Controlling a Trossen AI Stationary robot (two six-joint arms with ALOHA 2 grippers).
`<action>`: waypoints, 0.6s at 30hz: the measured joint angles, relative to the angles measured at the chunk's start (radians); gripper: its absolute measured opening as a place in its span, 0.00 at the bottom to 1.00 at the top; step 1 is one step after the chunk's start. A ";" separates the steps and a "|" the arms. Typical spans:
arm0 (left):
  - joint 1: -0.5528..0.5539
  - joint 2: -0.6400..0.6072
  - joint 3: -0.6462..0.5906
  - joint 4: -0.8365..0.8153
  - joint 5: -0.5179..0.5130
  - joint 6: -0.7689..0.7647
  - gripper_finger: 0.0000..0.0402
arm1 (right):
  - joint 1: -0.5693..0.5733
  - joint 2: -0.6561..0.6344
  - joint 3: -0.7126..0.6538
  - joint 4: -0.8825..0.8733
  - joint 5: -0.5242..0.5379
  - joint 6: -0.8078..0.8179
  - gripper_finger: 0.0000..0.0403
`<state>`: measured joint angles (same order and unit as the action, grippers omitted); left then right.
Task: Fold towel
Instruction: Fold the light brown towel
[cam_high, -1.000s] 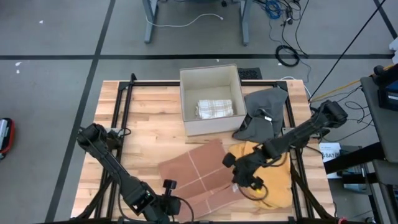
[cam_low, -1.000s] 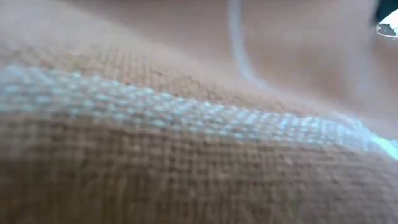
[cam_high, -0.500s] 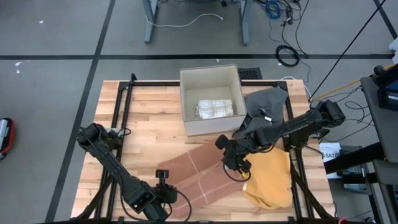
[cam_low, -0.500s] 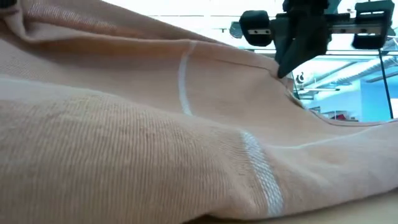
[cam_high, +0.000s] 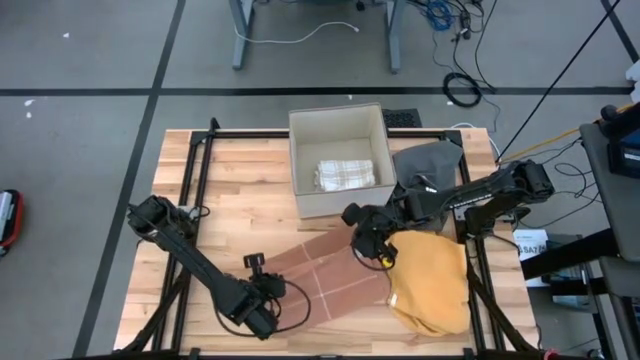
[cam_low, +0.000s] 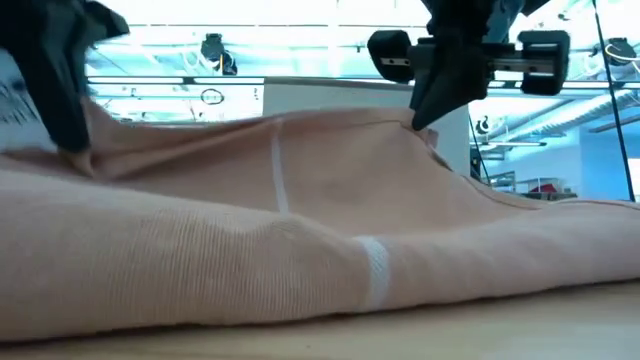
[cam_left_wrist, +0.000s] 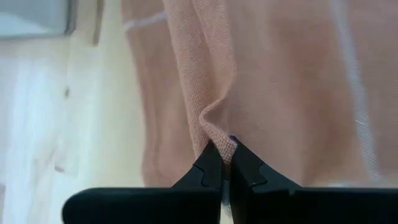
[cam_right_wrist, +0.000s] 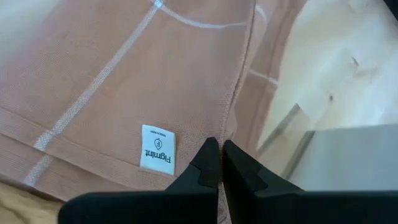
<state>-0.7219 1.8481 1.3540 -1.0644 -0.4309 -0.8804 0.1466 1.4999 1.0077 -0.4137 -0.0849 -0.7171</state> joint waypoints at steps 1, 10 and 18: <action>0.005 0.000 -0.015 0.001 0.000 -0.007 0.01 | -0.008 0.000 0.000 0.000 0.000 -0.002 0.00; 0.037 0.000 -0.071 0.028 0.033 -0.002 0.03 | -0.078 0.031 0.000 -0.011 -0.056 0.008 0.00; 0.037 0.000 -0.070 -0.001 0.098 0.018 0.03 | -0.105 0.145 0.000 0.051 -0.054 -0.016 0.00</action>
<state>-0.6846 1.8481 1.2839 -1.0659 -0.3326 -0.8619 0.0415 1.6450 1.0078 -0.3627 -0.1386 -0.7329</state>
